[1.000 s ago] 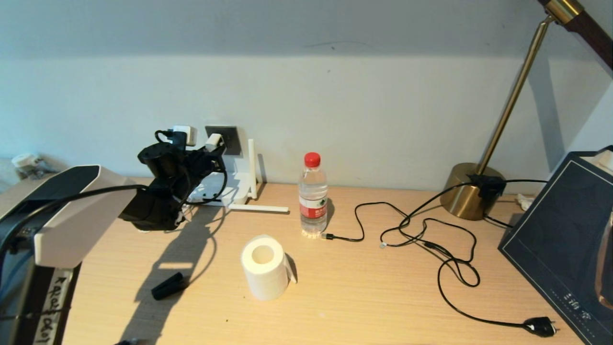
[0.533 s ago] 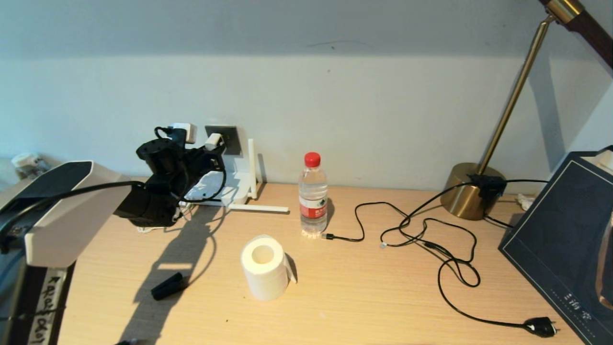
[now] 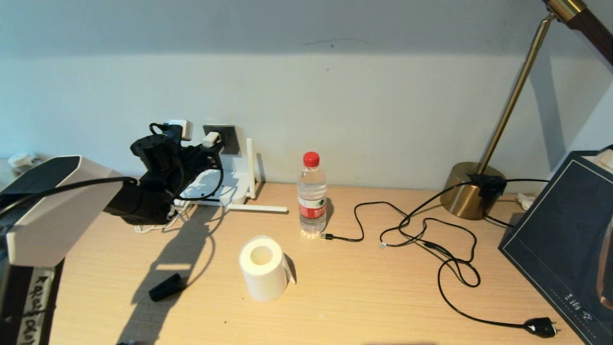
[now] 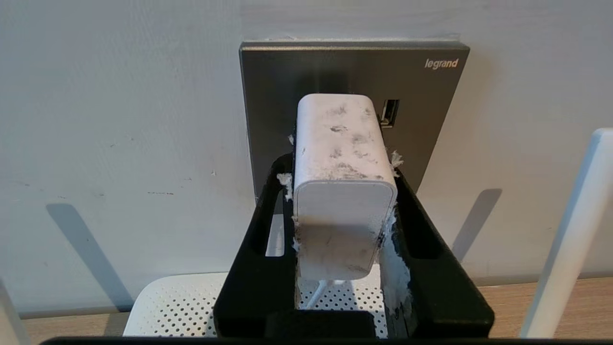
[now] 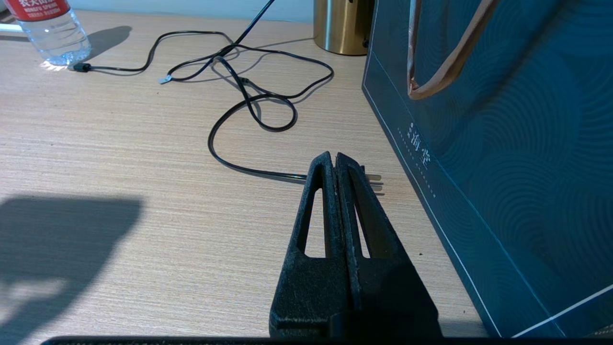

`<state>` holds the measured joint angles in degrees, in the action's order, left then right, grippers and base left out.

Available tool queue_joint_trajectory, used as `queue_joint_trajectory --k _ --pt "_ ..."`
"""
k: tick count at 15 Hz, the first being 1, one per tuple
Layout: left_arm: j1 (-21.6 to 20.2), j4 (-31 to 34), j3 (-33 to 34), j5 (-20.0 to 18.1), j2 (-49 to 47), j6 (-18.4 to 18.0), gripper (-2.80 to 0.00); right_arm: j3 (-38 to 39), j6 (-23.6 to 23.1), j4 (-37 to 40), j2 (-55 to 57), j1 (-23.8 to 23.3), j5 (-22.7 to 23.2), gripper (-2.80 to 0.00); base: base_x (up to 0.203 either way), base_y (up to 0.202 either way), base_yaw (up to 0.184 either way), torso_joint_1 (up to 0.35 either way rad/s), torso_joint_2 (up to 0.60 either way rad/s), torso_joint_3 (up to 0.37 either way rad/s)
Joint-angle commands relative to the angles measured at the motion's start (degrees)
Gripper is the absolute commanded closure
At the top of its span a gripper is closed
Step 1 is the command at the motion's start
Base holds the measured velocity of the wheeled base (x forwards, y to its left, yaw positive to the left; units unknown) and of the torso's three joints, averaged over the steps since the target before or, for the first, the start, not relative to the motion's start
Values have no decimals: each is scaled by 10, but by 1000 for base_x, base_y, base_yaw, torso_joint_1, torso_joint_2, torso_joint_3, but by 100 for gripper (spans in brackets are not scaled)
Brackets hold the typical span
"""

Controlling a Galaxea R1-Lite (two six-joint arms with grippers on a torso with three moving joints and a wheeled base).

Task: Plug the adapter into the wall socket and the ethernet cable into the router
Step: Plug plug into socket

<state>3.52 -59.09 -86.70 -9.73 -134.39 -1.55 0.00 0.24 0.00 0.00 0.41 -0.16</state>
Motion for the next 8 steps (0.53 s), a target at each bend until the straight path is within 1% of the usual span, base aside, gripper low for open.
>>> queue_joint_trajectory --k 1,8 --pt "1 -2 10 -1 16 0 0 0 0 0 1 0 0 0 0 0 0 0 0 0" --pt "3 -2 12 1 7 -1 0 0 0 1 1 0 0 0 0 0 0 0 0 0"
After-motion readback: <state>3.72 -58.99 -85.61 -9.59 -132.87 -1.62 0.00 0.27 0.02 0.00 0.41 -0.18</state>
